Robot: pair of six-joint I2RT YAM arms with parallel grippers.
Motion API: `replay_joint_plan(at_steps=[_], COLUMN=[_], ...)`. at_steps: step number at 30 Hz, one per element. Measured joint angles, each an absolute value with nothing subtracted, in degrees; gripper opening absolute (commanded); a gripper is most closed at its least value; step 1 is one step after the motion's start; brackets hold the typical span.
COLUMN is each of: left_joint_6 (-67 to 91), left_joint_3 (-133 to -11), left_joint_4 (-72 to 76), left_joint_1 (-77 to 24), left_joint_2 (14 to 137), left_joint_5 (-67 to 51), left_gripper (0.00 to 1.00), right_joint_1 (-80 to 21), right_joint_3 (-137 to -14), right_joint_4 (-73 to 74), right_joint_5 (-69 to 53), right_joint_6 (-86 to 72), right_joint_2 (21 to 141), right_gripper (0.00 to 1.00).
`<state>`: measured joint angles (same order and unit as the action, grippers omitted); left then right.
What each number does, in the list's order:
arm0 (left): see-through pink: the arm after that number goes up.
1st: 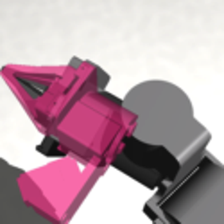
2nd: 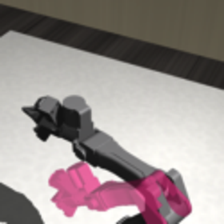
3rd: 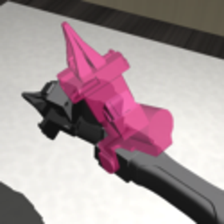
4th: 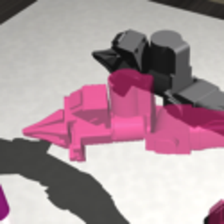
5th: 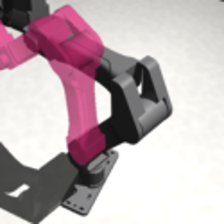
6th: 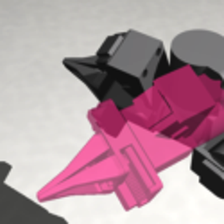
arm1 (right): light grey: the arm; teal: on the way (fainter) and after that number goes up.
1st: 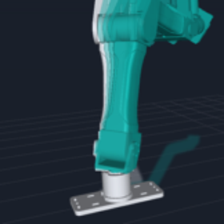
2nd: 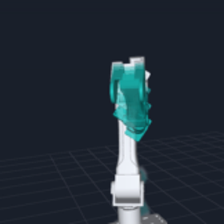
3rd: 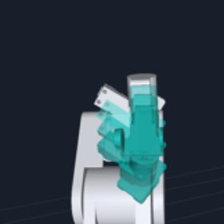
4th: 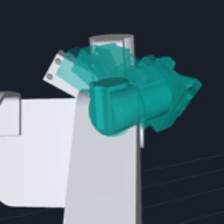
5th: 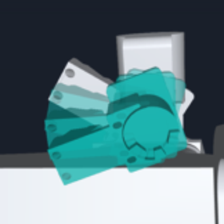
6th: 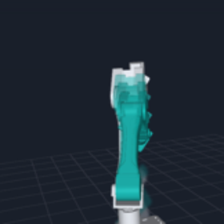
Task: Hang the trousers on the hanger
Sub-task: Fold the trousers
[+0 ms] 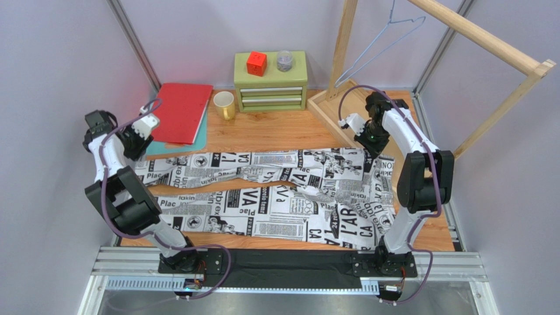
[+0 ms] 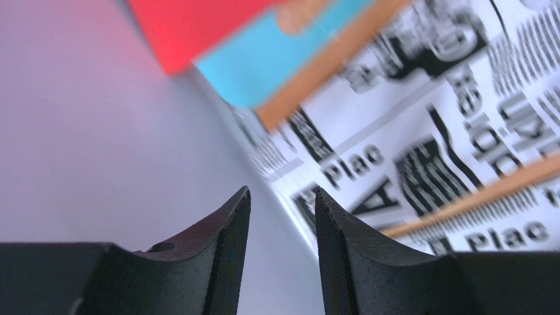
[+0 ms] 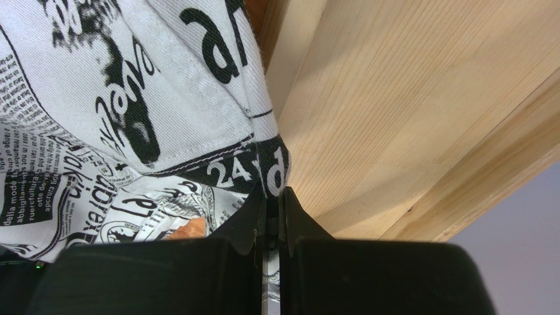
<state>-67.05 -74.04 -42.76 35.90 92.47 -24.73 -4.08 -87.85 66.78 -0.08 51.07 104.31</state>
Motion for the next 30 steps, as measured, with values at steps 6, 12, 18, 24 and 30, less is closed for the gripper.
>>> replay_joint_plan(at_steps=[6,12,18,24,30], left_joint_6=[-64.7,-64.7,-65.8,-67.3,-67.3], left_joint_3=[-88.0,-95.3,-90.3,-83.9,-81.0], left_joint_4=[-43.4,-49.1,-49.9,-48.5,-46.5], left_joint_1=[29.9,27.0,24.2,24.0,23.3], left_joint_2=[104.5,116.3,116.7,116.7,115.0], left_joint_5=[-20.5,-12.8,-6.2,-2.4,-1.3], left_gripper=[0.45,0.49,0.46,0.45,0.03], right_joint_1=[-4.2,-4.5,-4.5,-4.7,-4.7], right_joint_3=[-88.2,-88.2,-88.9,-89.3,-89.3], right_joint_4=[66.8,66.9,67.2,67.3,67.3], right_joint_5=[0.2,0.6,0.8,1.5,1.9], right_joint_6=[51.1,51.1,51.4,52.4,53.2], right_joint_2=[104.8,104.8,105.1,105.2,105.4], right_gripper=[0.00,0.00,0.00,0.00,0.00])
